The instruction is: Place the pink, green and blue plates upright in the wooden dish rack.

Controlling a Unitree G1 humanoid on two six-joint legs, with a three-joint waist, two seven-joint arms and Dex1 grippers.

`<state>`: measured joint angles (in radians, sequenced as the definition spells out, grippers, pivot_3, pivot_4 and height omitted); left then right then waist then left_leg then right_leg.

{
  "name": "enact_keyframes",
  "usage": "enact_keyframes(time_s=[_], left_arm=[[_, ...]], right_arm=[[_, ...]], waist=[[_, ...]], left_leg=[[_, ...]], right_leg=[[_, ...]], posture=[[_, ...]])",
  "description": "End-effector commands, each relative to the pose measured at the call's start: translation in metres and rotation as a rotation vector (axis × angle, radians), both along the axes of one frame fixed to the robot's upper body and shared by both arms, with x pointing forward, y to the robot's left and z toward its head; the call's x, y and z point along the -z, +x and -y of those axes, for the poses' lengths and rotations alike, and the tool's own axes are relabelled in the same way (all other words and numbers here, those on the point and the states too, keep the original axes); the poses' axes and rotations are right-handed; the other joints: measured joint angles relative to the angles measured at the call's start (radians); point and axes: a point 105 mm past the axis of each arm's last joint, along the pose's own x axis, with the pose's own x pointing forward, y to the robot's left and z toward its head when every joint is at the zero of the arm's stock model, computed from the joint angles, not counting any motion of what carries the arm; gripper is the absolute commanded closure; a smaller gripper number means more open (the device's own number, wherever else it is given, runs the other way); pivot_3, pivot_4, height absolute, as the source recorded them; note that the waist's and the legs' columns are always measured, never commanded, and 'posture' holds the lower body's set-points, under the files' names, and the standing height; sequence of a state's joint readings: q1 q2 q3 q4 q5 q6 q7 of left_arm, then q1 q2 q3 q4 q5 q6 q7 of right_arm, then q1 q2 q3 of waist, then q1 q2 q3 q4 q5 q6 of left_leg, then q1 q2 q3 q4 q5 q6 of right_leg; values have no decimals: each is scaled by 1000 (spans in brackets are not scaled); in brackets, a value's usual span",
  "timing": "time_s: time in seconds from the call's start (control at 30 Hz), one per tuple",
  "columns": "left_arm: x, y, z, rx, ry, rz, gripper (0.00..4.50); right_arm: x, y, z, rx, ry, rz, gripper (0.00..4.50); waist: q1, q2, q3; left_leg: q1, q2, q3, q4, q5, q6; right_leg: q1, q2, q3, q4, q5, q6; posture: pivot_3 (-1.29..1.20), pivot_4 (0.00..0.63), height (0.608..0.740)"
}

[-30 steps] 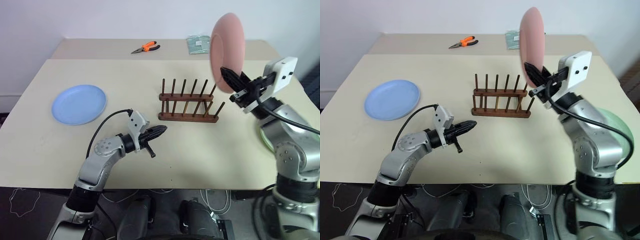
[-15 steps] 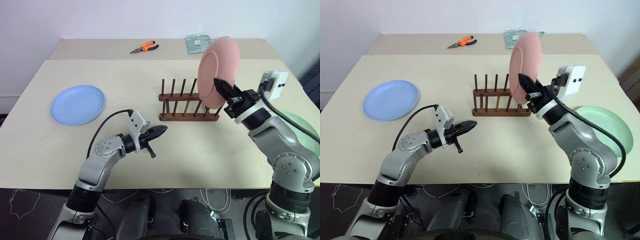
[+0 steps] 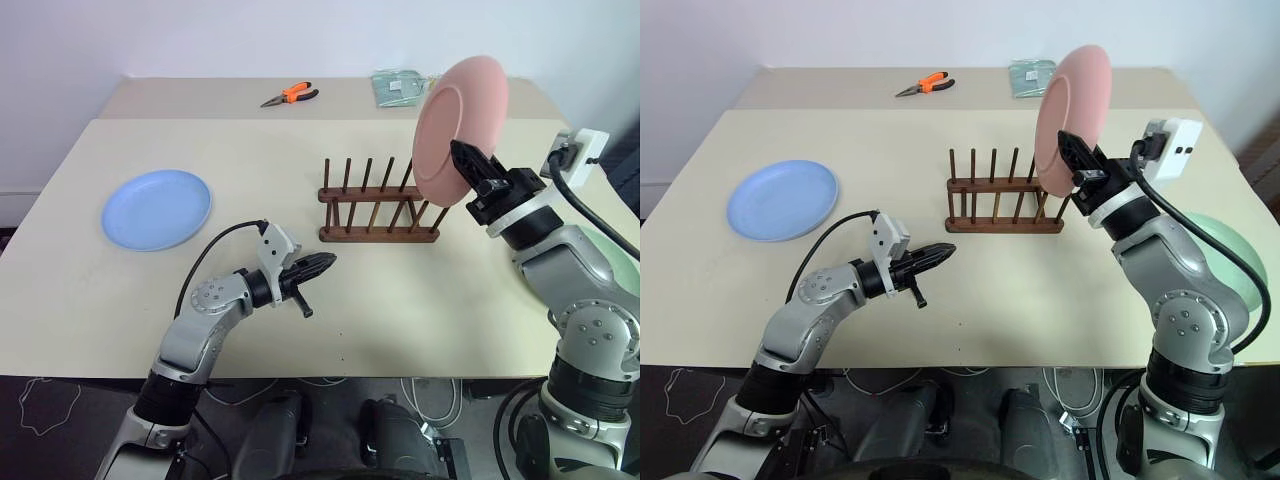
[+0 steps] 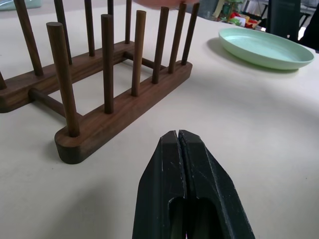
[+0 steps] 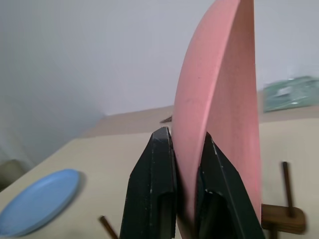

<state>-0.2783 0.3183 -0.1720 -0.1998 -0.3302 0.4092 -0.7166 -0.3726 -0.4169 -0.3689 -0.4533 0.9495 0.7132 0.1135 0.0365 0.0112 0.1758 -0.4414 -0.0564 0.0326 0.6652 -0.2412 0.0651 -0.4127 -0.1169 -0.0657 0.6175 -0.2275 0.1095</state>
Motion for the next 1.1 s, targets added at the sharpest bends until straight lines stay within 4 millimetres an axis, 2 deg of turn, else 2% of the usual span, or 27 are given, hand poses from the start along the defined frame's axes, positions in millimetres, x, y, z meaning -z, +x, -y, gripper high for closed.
enact_keyframes(time_s=[0.03, 0.17, 0.27, 0.37, 0.5, 0.57, 0.63, 0.7, 0.77, 0.93, 1.0, 1.1], left_arm=[[-9, -4, 2, 11, -19, 37, 4500], [-8, -5, 2, 7, -18, 35, 4500], [-7, -6, 2, 5, -14, 35, 4500], [-7, -6, 2, 5, -15, 34, 4500], [-6, -7, 3, 11, -12, 31, 4500], [-6, -6, 3, 15, -11, 29, 4500], [-6, -6, 4, 20, -10, 27, 4500], [-5, -6, 4, 27, -8, 22, 4500], [-3, -6, 5, 39, -5, 17, 4500], [-1, -7, 10, 71, 8, 15, 4500], [-1, -7, 11, 78, 14, 17, 4500], [-1, -6, 12, 81, 16, 18, 4500]], right_arm=[[0, 3, 6, 22, -3, 16, 4474], [9, 7, 5, -3, -5, -23, 4474], [14, 11, 8, 20, -34, -37, 3315], [7, 9, 11, 59, -161, 26, 1860], [-6, 3, 29, 114, -267, 103, 1860], [-17, -2, 56, 187, -257, 130, 1860], [-18, -9, 83, 261, -268, 119, 1860], [-6, -13, 102, 320, -330, 56, 1860], [22, -16, 113, 351, -470, -65, 1860], [91, -26, 115, 334, -864, -289, 1860], [103, -28, 113, 330, -953, -310, 1860], [121, -28, 123, 389, -1051, -372, 1860]], waist=[[0, 0, 0], [-1, 0, 0], [0, 0, 0], [0, 0, 0], [2, 0, 0], [3, 0, 0], [5, 0, 0], [5, 0, 0], [3, 0, 0], [-3, 1, -1], [-3, 1, -1], [1, 1, -1]], left_leg=[[0, 0, 0, 0, 0, 0], [0, 0, 0, 0, 0, 0], [0, 0, 0, 0, 0, 0], [0, 0, 0, 0, 0, 0], [0, 0, 1, 0, 0, 1], [0, 0, 1, 0, 0, 1], [0, 0, 1, 0, 0, 1], [0, 0, 1, 0, -1, 1], [0, 0, 1, 0, -1, 2], [1, 1, 2, 0, -1, 2], [1, 1, 2, 0, -1, 2], [1, 1, 2, 1, -1, 2]], right_leg=[[0, 0, 0, 0, 0, 0], [0, 0, 0, 1, 0, 0], [0, 0, 0, 1, 0, 0], [0, 0, 0, 1, 0, 0], [0, 0, 0, -1, 0, 0], [0, 0, 0, -1, 0, 0], [0, 0, 0, -1, 0, 0], [1, 0, 0, -1, 0, 0], [2, -1, 0, -2, 0, 0], [1, -2, 2, -1, -1, -2], [1, -2, 2, -1, -2, -3], [1, -2, 2, -1, -2, -3]], posture=[[0, 150, 740], [0, 150, 740], [0, 150, 740], [0, 150, 740], [0, 150, 740], [0, 150, 740], [0, 150, 740], [0, 150, 740], [0, 150, 740], [0, 150, 740], [0, 150, 740], [0, 150, 740]])
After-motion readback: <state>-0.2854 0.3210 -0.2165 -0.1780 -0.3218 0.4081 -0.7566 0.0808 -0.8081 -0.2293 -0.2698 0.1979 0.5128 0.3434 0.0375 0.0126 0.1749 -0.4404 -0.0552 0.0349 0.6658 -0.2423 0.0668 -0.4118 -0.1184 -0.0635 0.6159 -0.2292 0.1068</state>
